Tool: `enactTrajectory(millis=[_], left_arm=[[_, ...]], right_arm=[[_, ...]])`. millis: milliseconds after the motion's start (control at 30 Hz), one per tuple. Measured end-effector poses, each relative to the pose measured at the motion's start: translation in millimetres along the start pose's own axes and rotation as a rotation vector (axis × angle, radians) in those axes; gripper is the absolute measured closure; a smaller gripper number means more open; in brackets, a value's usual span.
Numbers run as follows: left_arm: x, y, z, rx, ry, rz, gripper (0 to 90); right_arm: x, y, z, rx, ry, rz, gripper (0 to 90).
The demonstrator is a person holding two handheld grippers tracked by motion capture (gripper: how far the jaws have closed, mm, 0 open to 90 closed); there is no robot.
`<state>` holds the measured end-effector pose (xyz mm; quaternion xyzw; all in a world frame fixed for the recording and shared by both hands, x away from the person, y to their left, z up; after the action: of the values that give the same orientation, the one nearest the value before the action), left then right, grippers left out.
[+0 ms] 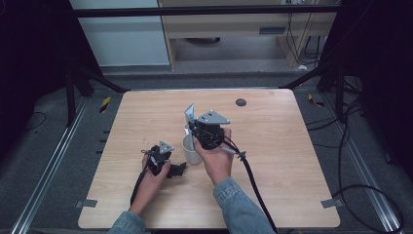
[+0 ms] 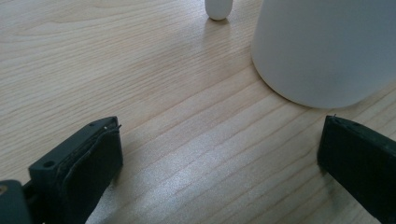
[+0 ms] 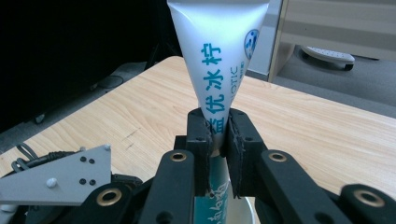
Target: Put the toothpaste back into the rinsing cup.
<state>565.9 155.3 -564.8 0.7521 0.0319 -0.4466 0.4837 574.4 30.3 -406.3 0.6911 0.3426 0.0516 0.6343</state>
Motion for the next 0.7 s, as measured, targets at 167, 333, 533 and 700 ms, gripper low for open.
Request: enactTrajectory(millis=[167, 333, 533, 700], left_arm=[[0.0, 0.0, 0.0, 0.000, 0.000, 0.000, 0.0], [0.0, 0.0, 0.0, 0.001, 0.000, 0.000, 0.0], [0.0, 0.0, 0.0, 0.001, 0.000, 0.000, 0.0], [0.1, 0.1, 0.0, -0.002, 0.001, 0.002, 0.0]], right_arm=[[2.2, -5.0, 1.6, 0.010, -0.001, -0.003, 80.3], [5.1, -10.7, 4.3, 0.020, -0.006, -0.013, 80.2], [7.6, -14.8, 6.5, 0.028, -0.009, -0.018, 80.2], [9.4, -18.2, 7.5, 0.038, -0.012, -0.020, 80.2]])
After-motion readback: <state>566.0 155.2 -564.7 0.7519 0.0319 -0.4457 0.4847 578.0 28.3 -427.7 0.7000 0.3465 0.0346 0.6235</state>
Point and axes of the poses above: each handheld gripper's, and its own axes: x roughly forward along the jaws, y roughly out of its top, z roughly to its right, the point moved 8 cm from there along x, roughly forward along the jaws, and after that the axes turned 9 degrees about x, right-handed, at the moved point
